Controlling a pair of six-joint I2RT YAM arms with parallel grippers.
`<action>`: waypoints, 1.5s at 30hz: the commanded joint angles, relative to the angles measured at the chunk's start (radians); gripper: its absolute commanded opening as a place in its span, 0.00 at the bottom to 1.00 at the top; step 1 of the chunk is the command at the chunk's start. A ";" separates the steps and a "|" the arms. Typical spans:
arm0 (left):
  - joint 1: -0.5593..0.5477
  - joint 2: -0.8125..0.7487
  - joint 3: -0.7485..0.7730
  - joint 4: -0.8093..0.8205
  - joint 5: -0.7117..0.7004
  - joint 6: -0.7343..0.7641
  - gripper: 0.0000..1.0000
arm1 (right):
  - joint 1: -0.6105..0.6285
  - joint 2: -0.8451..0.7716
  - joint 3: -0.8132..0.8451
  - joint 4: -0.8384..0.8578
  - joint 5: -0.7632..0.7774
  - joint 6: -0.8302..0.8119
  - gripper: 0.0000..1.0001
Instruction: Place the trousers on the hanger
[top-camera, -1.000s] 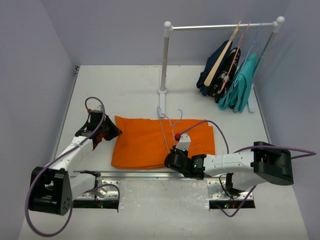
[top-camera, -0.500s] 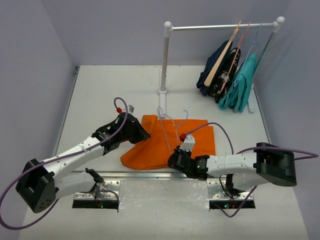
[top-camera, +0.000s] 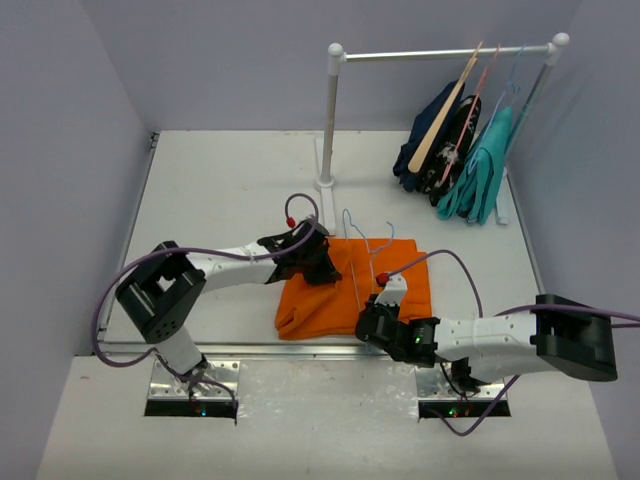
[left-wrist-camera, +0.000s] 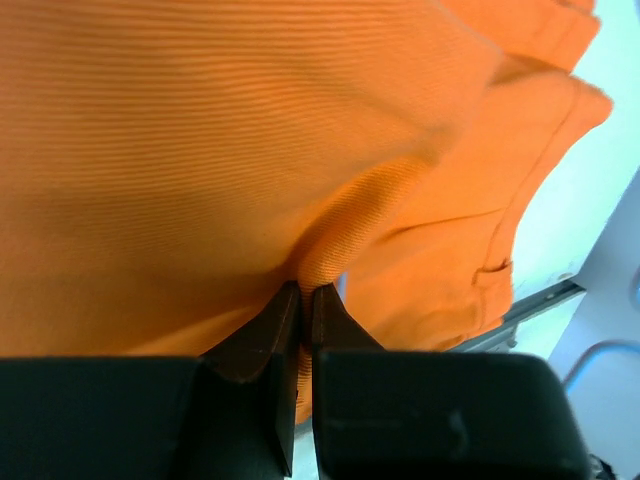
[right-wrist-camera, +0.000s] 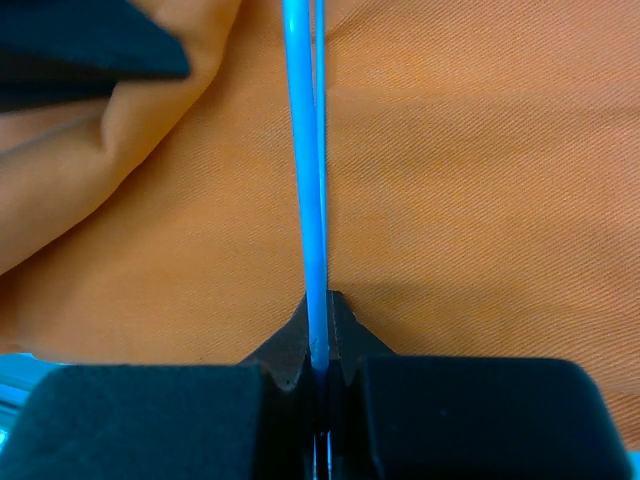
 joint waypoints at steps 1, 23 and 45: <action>-0.008 0.060 0.156 0.088 0.031 -0.007 0.00 | 0.002 -0.028 -0.034 0.110 0.007 -0.100 0.00; -0.007 0.270 0.415 0.172 0.165 0.070 0.68 | -0.095 -0.254 -0.137 0.040 -0.146 -0.250 0.00; 0.041 -0.035 0.151 0.278 -0.056 -0.056 0.93 | -0.086 -0.077 -0.083 0.098 -0.196 -0.279 0.00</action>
